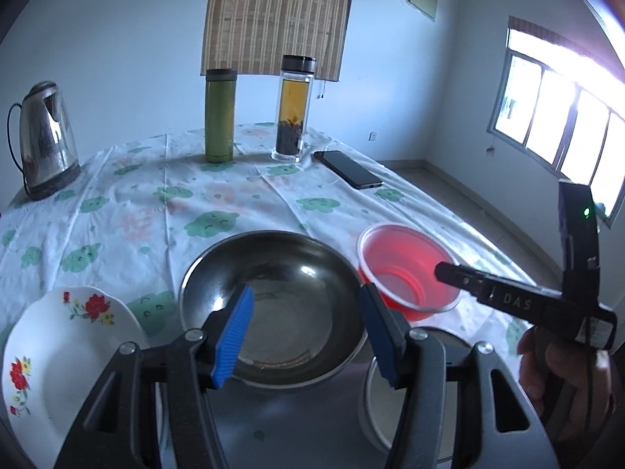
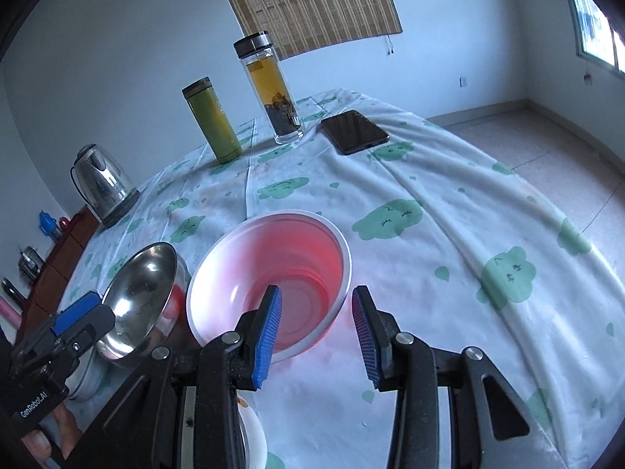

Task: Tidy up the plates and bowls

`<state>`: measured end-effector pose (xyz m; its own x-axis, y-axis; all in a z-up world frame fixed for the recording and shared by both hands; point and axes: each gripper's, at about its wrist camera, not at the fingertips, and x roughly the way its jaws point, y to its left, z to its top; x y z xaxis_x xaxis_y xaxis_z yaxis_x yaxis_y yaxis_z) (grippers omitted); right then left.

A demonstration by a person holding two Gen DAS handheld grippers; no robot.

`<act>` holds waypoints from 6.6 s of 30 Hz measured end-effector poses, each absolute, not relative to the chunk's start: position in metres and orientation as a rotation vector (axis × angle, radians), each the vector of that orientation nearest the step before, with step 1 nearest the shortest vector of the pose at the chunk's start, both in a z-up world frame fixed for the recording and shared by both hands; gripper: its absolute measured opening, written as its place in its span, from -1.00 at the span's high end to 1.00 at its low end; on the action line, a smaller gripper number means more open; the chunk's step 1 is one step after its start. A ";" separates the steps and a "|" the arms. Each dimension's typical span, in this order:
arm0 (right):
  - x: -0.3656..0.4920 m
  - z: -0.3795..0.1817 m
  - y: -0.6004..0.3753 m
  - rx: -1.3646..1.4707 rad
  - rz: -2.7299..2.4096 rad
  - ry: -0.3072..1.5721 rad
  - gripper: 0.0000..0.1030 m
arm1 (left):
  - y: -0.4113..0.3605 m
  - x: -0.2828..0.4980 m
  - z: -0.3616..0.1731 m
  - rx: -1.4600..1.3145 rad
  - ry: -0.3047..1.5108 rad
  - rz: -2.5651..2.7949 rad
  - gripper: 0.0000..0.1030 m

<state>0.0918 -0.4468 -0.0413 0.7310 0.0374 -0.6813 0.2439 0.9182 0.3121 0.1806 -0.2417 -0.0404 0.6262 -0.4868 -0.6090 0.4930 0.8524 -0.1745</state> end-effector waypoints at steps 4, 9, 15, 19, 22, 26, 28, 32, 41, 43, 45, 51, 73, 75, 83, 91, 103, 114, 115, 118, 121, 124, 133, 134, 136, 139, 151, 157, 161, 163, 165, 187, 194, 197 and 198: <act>0.094 -0.041 -0.447 0.396 -0.122 0.741 0.22 | -0.256 0.182 -0.028 0.001 0.702 -0.602 -0.11; 0.095 -0.046 -0.449 0.400 -0.116 0.750 0.22 | -0.287 0.196 -0.016 0.075 0.730 -0.628 -0.16; 0.093 -0.048 -0.450 0.402 -0.091 0.747 0.22 | -0.320 0.210 -0.028 0.147 0.834 -0.678 -0.10; 0.093 -0.051 -0.450 0.406 -0.074 0.750 0.22 | -0.333 0.216 -0.035 0.159 0.883 -0.688 0.05; 0.093 -0.053 -0.450 0.408 -0.061 0.752 0.22 | -0.342 0.219 -0.041 0.170 0.915 -0.700 0.05; 0.094 -0.056 -0.449 0.409 -0.047 0.751 0.22 | -0.346 0.224 -0.047 0.178 0.933 -0.700 0.05; 0.093 -0.056 -0.450 0.408 -0.044 0.743 0.22 | -0.348 0.226 -0.048 0.174 0.937 -0.694 0.05; 0.091 -0.057 -0.452 0.408 -0.040 0.734 0.35 | -0.346 0.226 -0.044 0.192 0.912 -0.652 0.07; 0.091 -0.061 -0.453 0.424 -0.006 0.735 0.78 | -0.355 0.226 -0.052 0.204 0.916 -0.649 0.10; 0.088 -0.059 -0.455 0.433 -0.002 0.722 0.78 | -0.351 0.229 -0.053 0.178 0.926 -0.648 0.36; 0.087 -0.053 -0.457 0.432 -0.011 0.706 0.78 | -0.344 0.236 -0.053 0.126 0.945 -0.659 0.48; 0.091 -0.043 -0.458 0.421 -0.010 0.691 0.79 | -0.335 0.238 -0.048 0.082 0.943 -0.661 0.67; 0.095 0.017 -0.413 0.302 0.080 0.612 0.79 | -0.275 0.215 -0.001 0.025 0.830 -0.600 0.69; 0.096 0.016 -0.406 0.295 0.091 0.612 0.79 | -0.268 0.212 -0.004 0.025 0.821 -0.586 0.69; 0.109 0.009 -0.377 0.250 0.135 0.614 0.79 | -0.240 0.214 -0.016 0.009 0.787 -0.511 0.69; 0.115 0.009 -0.363 0.207 0.128 0.618 0.79 | -0.232 0.222 -0.028 0.007 0.793 -0.481 0.69; 0.115 0.015 -0.351 0.168 0.125 0.637 0.79 | -0.225 0.229 -0.040 -0.003 0.822 -0.472 0.69; 0.125 0.007 -0.339 0.134 0.112 0.683 0.79 | -0.215 0.232 -0.045 -0.022 0.845 -0.469 0.69; 0.127 0.005 -0.339 0.133 0.113 0.690 0.79 | -0.214 0.232 -0.045 -0.023 0.844 -0.467 0.69; 0.131 0.003 -0.337 0.133 0.118 0.705 0.78 | -0.213 0.233 -0.045 -0.015 0.849 -0.461 0.69; 0.134 0.001 -0.336 0.130 0.117 0.717 0.78 | -0.214 0.235 -0.051 -0.008 0.871 -0.460 0.69; 0.136 0.001 -0.337 0.134 0.119 0.724 0.78 | -0.214 0.236 -0.053 -0.007 0.881 -0.463 0.69; 0.142 -0.002 -0.337 0.125 0.123 0.751 0.78 | -0.214 0.237 -0.054 -0.002 0.891 -0.464 0.69; 0.144 -0.003 -0.337 0.124 0.124 0.757 0.78 | -0.214 0.237 -0.055 -0.003 0.892 -0.464 0.69; 0.147 -0.006 -0.337 0.124 0.127 0.775 0.78 | -0.214 0.238 -0.055 -0.001 0.893 -0.463 0.69; 0.150 -0.009 -0.339 0.135 0.135 0.789 0.78 | -0.214 0.238 -0.055 -0.002 0.894 -0.464 0.69; 0.159 -0.014 -0.339 0.114 0.131 0.821 0.78 | -0.214 0.239 -0.061 -0.005 0.912 -0.475 0.69; 0.163 -0.014 -0.339 0.105 0.126 0.832 0.78 | -0.215 0.239 -0.062 -0.003 0.913 -0.483 0.69; 0.167 -0.015 -0.339 0.093 0.123 0.840 0.78 | -0.215 0.239 -0.062 -0.002 0.914 -0.482 0.69; 0.168 -0.016 -0.339 0.091 0.126 0.843 0.78 | -0.216 0.239 -0.061 0.000 0.912 -0.482 0.69; 0.169 -0.016 -0.339 0.089 0.125 0.845 0.78 | -0.216 0.239 -0.061 -0.001 0.913 -0.484 0.69; 0.174 -0.020 -0.349 0.104 0.090 0.822 -0.19 | -0.213 0.239 -0.063 -0.010 0.925 -0.482 0.69; 0.176 -0.021 -0.358 0.120 0.048 0.828 -0.19 | -0.206 0.238 -0.054 -0.037 0.905 -0.478 0.69; 0.175 -0.020 -0.364 0.146 0.039 0.823 -0.20 | -0.203 0.241 -0.054 -0.052 0.907 -0.473 0.69; 0.175 -0.019 -0.364 0.147 0.037 0.818 -0.20 | -0.203 0.241 -0.055 -0.051 0.908 -0.473 0.69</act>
